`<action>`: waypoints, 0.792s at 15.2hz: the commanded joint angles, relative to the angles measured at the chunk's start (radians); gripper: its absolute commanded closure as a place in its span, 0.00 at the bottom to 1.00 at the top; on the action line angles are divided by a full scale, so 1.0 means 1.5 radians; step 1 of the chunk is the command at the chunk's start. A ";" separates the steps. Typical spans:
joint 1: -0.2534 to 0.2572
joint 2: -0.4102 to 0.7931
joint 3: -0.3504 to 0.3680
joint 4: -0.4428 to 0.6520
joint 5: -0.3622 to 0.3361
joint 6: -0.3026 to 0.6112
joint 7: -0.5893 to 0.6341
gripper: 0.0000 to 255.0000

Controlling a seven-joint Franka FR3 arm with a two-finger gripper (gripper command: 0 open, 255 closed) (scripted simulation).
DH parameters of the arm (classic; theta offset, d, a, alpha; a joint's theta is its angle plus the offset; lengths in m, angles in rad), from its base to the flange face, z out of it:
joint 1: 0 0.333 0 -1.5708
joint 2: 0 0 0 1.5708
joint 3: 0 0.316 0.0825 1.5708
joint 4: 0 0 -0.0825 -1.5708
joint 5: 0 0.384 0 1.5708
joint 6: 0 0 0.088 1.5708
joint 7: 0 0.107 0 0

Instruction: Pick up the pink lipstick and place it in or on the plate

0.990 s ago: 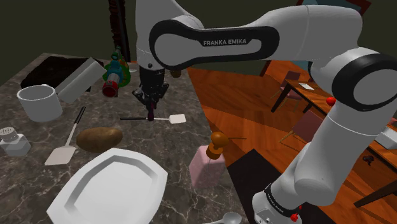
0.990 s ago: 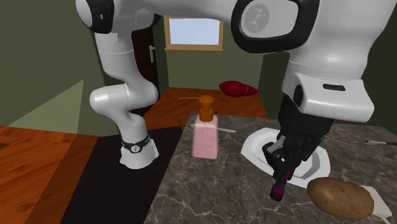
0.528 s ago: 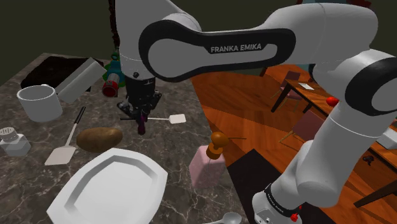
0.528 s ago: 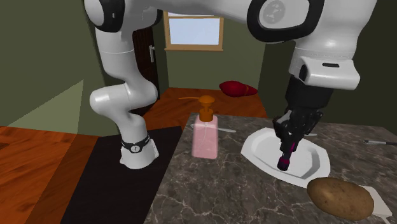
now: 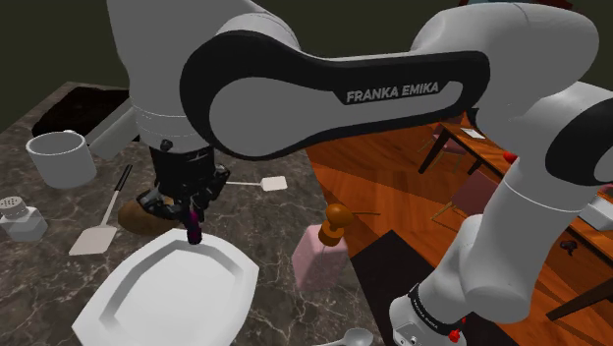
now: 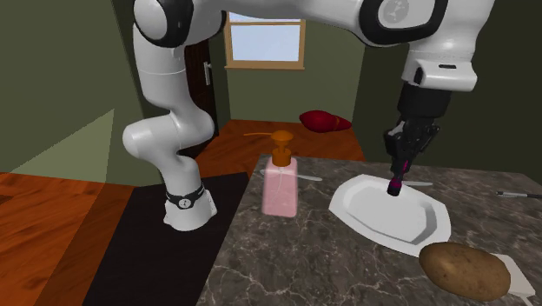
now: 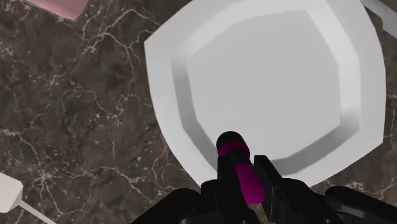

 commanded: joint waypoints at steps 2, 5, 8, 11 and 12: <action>0.034 0.022 0.016 0.033 -0.013 -0.017 0.049 1.00; 0.054 0.037 0.024 0.045 -0.022 -0.019 0.077 1.00; 0.052 0.038 0.022 0.019 -0.024 0.008 0.079 1.00; 0.051 0.040 0.021 -0.005 -0.026 0.034 0.081 1.00; 0.051 0.041 0.021 -0.013 -0.027 0.042 0.082 1.00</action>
